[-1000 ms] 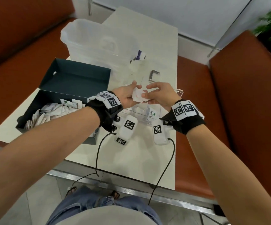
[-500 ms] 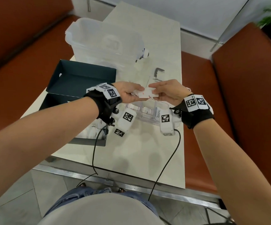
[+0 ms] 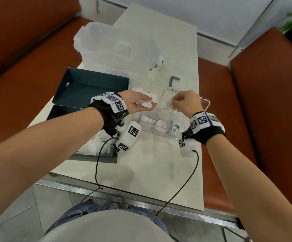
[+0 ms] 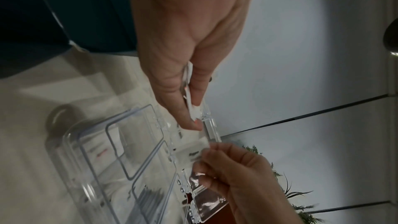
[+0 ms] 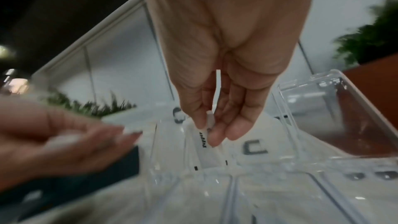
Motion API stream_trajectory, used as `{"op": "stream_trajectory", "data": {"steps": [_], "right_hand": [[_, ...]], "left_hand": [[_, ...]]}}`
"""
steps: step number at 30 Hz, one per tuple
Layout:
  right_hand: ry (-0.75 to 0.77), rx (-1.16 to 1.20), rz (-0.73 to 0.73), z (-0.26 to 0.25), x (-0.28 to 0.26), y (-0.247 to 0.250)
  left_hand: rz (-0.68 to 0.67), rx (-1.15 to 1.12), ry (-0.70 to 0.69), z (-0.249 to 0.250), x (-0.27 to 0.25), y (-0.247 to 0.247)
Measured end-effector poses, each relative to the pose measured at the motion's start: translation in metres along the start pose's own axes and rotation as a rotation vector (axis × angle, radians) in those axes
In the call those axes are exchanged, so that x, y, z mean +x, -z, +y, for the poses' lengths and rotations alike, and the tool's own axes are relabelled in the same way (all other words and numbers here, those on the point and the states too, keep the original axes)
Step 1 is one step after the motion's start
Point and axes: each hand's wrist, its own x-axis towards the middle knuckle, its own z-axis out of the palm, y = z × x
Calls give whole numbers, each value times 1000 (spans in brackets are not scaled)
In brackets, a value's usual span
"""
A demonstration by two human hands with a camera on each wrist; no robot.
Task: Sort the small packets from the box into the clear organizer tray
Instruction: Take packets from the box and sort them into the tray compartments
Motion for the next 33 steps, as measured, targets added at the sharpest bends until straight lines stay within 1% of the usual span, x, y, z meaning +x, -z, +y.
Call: {"op": "stream_trajectory", "data": {"steps": [2,4,7,11,13,16,22,27,29,31,33], "right_hand": [[34,-116,-23,3,-2,-12],[52,-178,-47,6,-4,-23],[100,-318,-43,8,-6,-36],[178,-563,-45,8,-6,-47],[181,-631,-38,9,-6,-50],[156,-667,-38,10,-6,-53],[117,-603,-44,9,-6,-51],[120,-583,-55,9,-9,-47],[128,-547,-39,8,-10,-43],[136,-392,22,5,-11,-38],[125,-153,97,-3,-12,-31]], "left_hand": [[-6,-18,-11,2,1,3],[-10,-31,-19,2,1,5],[-17,-21,-17,1,1,6],[-12,-26,-6,0,3,7],[-20,-38,1,0,3,7],[-26,-47,9,0,3,8],[-18,-64,16,-1,4,9],[-5,-73,-3,-2,6,9],[-2,-55,-14,-3,6,9],[7,-24,-29,-4,7,9],[29,30,-51,-5,9,9]]}}
